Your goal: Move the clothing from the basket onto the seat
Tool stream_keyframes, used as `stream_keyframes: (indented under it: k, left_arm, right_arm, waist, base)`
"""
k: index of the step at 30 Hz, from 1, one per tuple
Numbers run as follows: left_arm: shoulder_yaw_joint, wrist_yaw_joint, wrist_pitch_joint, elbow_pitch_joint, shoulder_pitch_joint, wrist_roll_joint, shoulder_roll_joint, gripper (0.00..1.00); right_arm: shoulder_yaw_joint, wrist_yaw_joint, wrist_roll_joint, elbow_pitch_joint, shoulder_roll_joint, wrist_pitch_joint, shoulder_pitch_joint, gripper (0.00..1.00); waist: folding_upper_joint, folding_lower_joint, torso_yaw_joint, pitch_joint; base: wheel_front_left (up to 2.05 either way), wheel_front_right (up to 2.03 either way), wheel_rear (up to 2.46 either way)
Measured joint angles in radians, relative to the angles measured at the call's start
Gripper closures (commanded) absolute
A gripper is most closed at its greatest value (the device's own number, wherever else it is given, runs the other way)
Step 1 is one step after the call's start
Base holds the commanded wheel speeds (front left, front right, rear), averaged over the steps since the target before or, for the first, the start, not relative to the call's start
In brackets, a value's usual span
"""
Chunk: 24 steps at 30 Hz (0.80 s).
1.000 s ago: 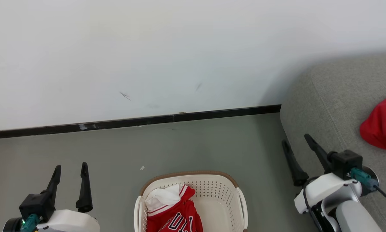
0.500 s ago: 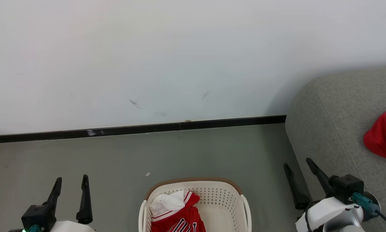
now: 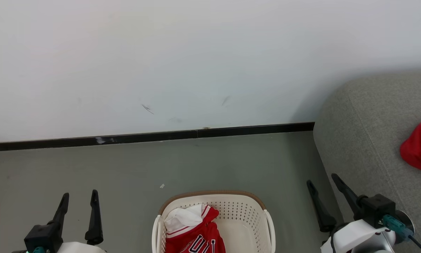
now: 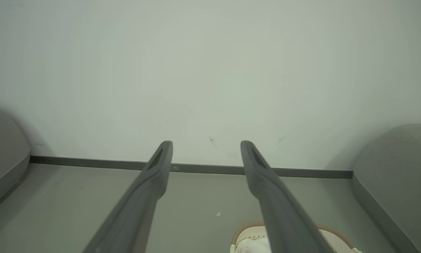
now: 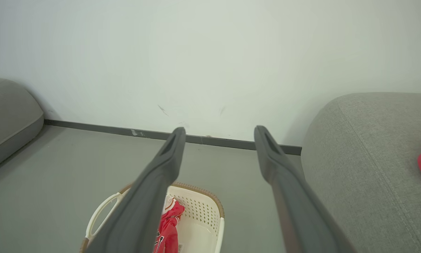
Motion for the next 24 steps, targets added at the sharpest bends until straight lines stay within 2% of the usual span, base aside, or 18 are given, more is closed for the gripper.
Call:
stream_keyframes:
  k: [15, 24]
  left_arm:
    - [0.001, -0.006, 0.000, -0.007, 0.001, 0.002, -0.003, 0.00]
    - [-0.063, -0.049, 0.003, 0.009, -0.055, 0.046, 0.008, 0.00]
  right_arm:
    - [0.006, 0.000, -0.009, -0.060, 0.000, 0.001, 0.020, 0.00]
    - [0.002, 0.000, -0.012, -0.119, 0.001, 0.000, 0.018, 0.00]
  waist:
    - [0.0000, 0.0000, 0.002, 0.040]
    - [0.0000, 0.0000, -0.004, 0.082]
  base:
    - [0.00, 0.00, 0.00]
    - [0.00, 0.00, 0.00]
